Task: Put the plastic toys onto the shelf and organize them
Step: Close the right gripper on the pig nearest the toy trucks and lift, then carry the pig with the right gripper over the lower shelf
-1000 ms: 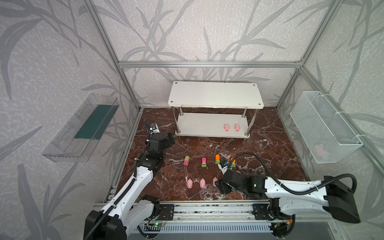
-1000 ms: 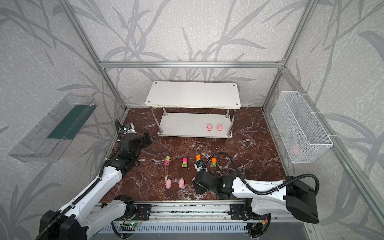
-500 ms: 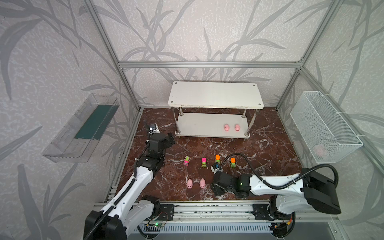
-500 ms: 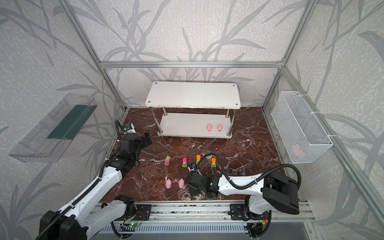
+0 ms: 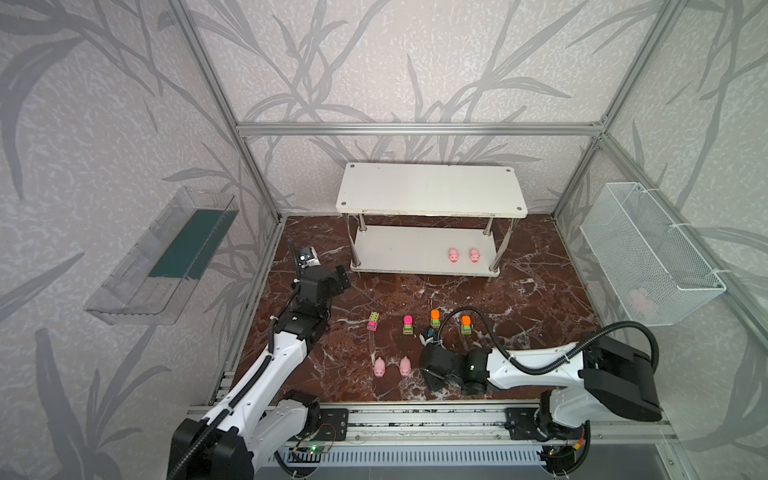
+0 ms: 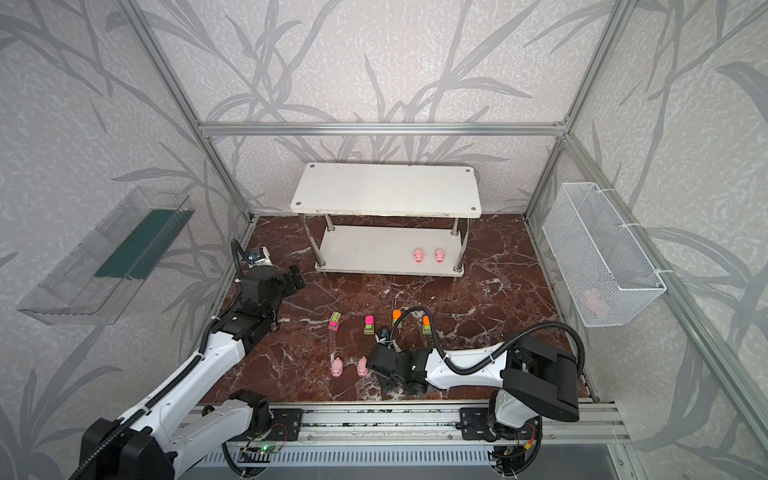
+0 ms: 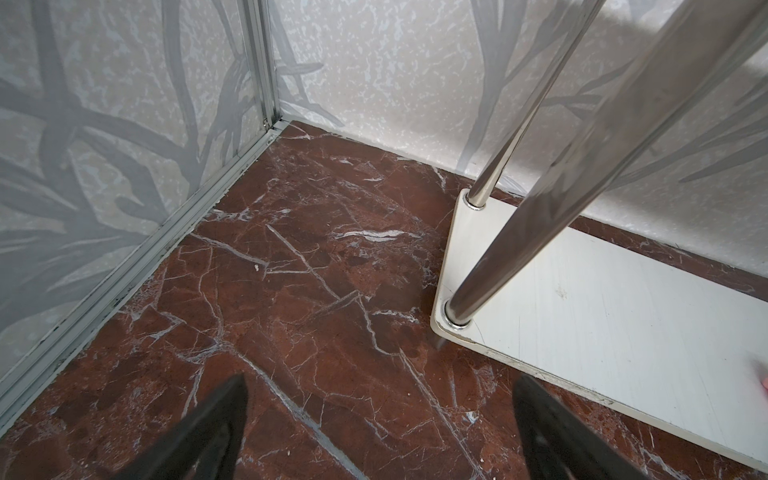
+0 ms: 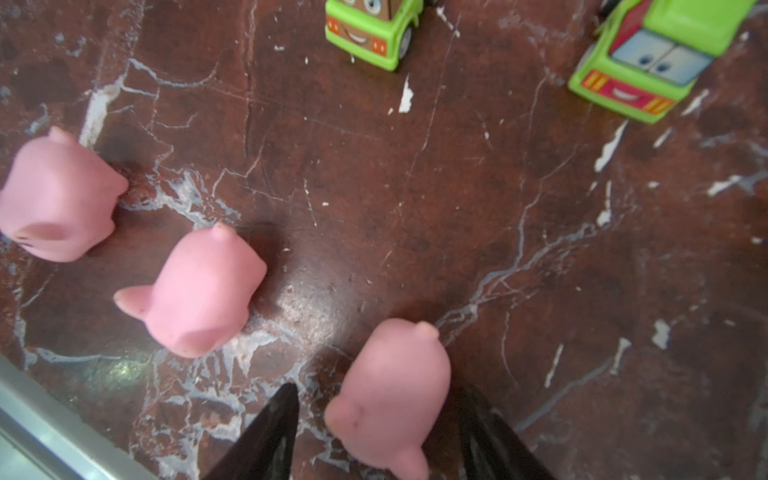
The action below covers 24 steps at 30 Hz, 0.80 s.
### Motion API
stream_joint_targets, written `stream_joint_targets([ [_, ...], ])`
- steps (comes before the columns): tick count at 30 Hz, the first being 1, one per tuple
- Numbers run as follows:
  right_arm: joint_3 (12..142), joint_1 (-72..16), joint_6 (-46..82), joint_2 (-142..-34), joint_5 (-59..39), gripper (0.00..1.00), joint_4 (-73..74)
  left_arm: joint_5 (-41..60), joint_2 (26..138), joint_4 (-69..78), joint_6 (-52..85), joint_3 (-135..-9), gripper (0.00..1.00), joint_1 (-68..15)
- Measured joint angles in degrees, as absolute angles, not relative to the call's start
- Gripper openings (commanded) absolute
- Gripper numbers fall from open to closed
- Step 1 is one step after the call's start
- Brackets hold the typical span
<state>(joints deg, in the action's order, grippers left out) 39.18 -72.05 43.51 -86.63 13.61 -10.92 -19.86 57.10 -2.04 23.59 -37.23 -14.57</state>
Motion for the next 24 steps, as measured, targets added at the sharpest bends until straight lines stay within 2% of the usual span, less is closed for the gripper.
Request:
stream_joint_targets([
  [18, 40.8, -71.9, 43.9, -89.3, 14.6, 0.31, -9.6, -19.9, 57.5, -1.7, 23.6, -36.9, 0.97, -14.6],
  [24, 41.5, -71.9, 44.1, -89.3, 14.7, 0.3, -11.3, -19.9, 57.6, -1.6, 23.6, -36.4, 0.97, -14.6],
])
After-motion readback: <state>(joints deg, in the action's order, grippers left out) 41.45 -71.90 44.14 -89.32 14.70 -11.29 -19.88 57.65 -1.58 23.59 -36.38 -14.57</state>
